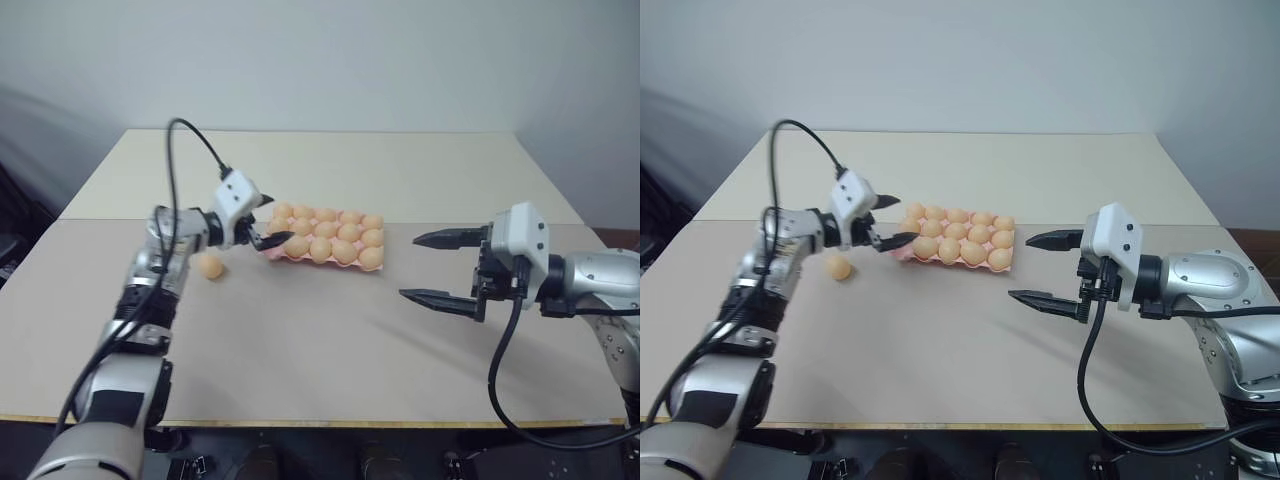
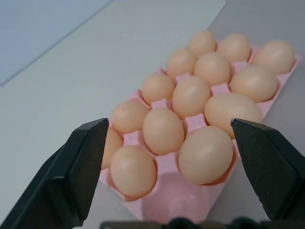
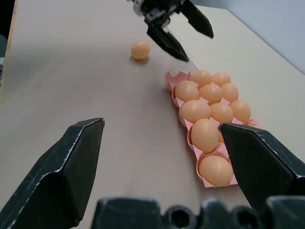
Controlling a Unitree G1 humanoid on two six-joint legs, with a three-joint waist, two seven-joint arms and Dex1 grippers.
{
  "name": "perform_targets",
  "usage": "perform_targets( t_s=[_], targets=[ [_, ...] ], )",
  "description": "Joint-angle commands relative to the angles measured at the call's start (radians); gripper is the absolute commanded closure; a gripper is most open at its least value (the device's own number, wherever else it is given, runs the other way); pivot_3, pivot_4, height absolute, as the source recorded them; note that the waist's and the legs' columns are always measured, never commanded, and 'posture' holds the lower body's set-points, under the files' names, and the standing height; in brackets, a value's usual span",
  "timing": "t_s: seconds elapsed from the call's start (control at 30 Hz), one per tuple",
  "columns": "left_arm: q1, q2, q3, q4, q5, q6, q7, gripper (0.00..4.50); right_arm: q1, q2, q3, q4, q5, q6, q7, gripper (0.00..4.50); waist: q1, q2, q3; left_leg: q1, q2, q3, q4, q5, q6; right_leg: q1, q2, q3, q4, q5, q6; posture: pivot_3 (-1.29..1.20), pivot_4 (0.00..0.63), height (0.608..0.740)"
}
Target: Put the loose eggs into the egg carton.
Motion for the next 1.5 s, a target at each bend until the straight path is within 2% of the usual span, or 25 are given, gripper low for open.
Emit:
perform_targets(
  t_s=[0.03, 0.13, 0.3, 0.5, 0.63, 0.9, 1.0, 1.07, 1.2, 1.5],
  targets=[
    [0.086, 0.127, 0.088, -0.149, -0.089, 0.063, -0.096, 0.03, -0.012, 0.001, -0.01, -0.002, 0.01, -0.028, 0.013, 0.0, -0.008, 0.0, 0.0, 0.0, 0.0, 0.0, 0.0, 0.0, 0.0, 0.0, 0.0, 0.0, 0.0, 0.0, 0.0, 0.0, 0.15, 0.74],
    [0.197, 0.237, 0.175, -0.266, -0.154, 0.125, -0.131, 0.03, -0.012, -0.003, 0.001, 0.012, -0.004, -0.041, 0.027, 0.0, -0.014, 0.0, 0.0, 0.0, 0.0, 0.0, 0.0, 0.0, 0.0, 0.0, 0.0, 0.0, 0.0, 0.0, 0.0, 0.0, 0.15, 0.74],
    [0.413, 0.347, 0.336, -0.436, -0.269, 0.201, -0.173, 0.03, -0.013, -0.006, 0.002, 0.029, 0.001, -0.046, 0.039, 0.0, -0.012, 0.0, 0.0, 0.0, 0.001, 0.0, 0.0, 0.0, 0.0, 0.0, 0.0, -0.001, 0.0, 0.0, 0.0, 0.0, 0.15, 0.74],
    [0.629, 0.392, 0.457, -0.545, -0.329, 0.263, -0.177, 0.03, -0.014, -0.016, 0.006, 0.044, 0.0, -0.05, 0.06, 0.0, -0.011, 0.0, 0.0, 0.001, 0.001, 0.001, 0.0, 0.0, 0.0, 0.001, 0.0, -0.001, 0.0, 0.0, 0.0, 0.0, 0.15, 0.74],
    [0.684, 0.387, 0.487, -0.587, -0.351, 0.29, -0.137, 0.03, -0.025, -0.017, 0.01, 0.052, -0.003, -0.048, 0.067, 0.0, -0.01, 0.0, 0.0, 0.001, 0.002, 0.001, -0.001, 0.0, 0.0, 0.001, 0.0, -0.001, 0.0, 0.0, 0.0, 0.0, 0.15, 0.74],
    [0.671, 0.384, 0.47, -0.593, -0.369, 0.305, -0.098, 0.03, -0.022, -0.016, 0.006, 0.046, -0.001, -0.043, 0.064, 0.0, -0.014, 0.0, 0.0, 0.001, 0.002, 0.001, -0.001, 0.0, 0.0, 0.001, 0.0, -0.001, -0.001, 0.0, 0.0, 0.0, 0.15, 0.74],
    [0.613, 0.361, 0.415, -0.567, -0.324, 0.342, 0.002, 0.03, -0.02, -0.013, 0.007, 0.04, -0.002, -0.042, 0.055, 0.0, -0.014, 0.0, 0.0, 0.001, 0.002, 0.001, -0.001, 0.0, 0.0, 0.001, 0.0, -0.001, -0.001, 0.0, 0.0, 0.0, 0.15, 0.74],
    [0.562, 0.333, 0.368, -0.533, -0.283, 0.348, 0.079, 0.03, -0.02, -0.011, 0.007, 0.036, 0.0, -0.04, 0.051, 0.0, -0.01, 0.0, 0.0, 0.002, 0.002, 0.001, -0.001, 0.0, 0.0, 0.001, 0.0, -0.001, 0.0, 0.0, 0.0, 0.0, 0.15, 0.74],
    [0.399, 0.206, 0.238, -0.41, -0.175, 0.358, 0.258, 0.03, -0.026, -0.008, 0.01, 0.031, 0.002, -0.042, 0.046, 0.0, 0.001, 0.0, 0.0, 0.002, 0.001, 0.001, 0.0, 0.0, 0.0, 0.002, 0.0, -0.001, -0.001, 0.0, 0.0, 0.0, 0.15, 0.74],
    [0.3, 0.051, 0.139, -0.18, -0.09, 0.304, 0.364, 0.03, -0.008, -0.013, -0.009, -0.001, 0.013, -0.035, 0.027, 0.0, 0.008, -0.001, 0.0, 0.0, 0.001, 0.001, 0.0, 0.0, 0.0, -0.001, 0.0, 0.0, 0.0, 0.0, 0.0, 0.0, 0.15, 0.74]
  ],
)
